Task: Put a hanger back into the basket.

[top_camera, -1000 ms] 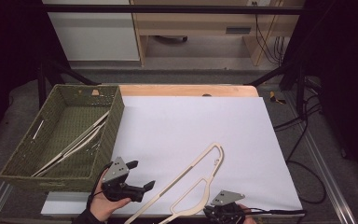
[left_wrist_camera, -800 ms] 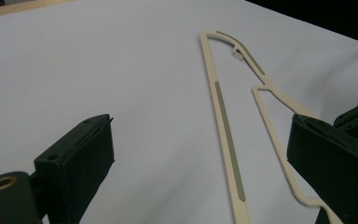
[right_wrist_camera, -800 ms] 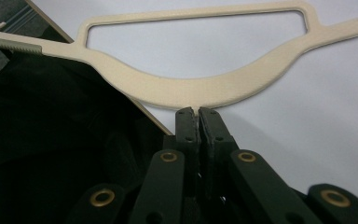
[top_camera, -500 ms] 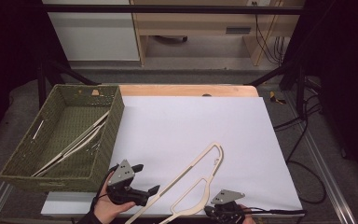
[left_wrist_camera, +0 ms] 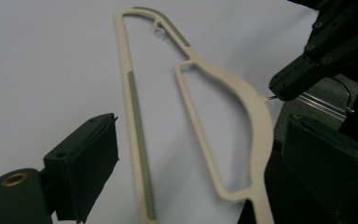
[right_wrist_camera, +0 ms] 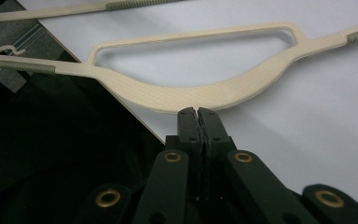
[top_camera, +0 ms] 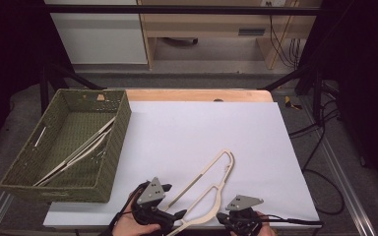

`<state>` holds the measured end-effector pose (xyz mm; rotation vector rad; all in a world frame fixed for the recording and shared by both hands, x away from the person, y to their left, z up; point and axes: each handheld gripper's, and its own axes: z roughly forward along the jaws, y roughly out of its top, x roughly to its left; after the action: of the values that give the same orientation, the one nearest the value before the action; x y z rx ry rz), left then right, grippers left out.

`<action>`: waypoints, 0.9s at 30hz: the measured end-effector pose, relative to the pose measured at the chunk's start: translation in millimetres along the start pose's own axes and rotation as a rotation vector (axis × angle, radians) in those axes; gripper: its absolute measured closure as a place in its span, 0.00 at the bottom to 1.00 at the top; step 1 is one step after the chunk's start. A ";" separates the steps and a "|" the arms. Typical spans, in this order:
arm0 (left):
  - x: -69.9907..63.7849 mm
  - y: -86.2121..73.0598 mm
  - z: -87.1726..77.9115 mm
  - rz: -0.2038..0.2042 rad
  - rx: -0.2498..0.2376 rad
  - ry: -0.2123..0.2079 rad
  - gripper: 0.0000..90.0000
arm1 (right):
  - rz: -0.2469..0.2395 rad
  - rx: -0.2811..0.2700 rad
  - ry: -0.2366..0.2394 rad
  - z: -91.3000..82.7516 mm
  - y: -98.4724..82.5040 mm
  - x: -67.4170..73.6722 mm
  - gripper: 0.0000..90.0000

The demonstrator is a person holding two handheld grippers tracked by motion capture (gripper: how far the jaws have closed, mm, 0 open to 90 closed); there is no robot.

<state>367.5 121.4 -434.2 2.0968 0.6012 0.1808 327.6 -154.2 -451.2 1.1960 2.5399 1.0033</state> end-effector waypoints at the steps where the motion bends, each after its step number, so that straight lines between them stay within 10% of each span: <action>1: -2.6 2.3 3.1 0.007 0.015 -0.007 0.12 | 0.002 -0.008 -0.001 -0.7 1.0 0.2 0.99; 16: -29.4 19.3 57.5 0.140 0.250 -0.102 0.33 | -0.036 -0.029 0.002 -15.0 19.2 1.3 0.99; 27: -35.0 24.7 71.3 0.145 0.309 -0.115 0.63 | -0.058 -0.033 -0.007 -18.3 25.2 2.3 0.99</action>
<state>370.5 40.0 -451.1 2.4336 0.4279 0.0496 334.4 -150.3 -421.0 1.1083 2.5272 1.0217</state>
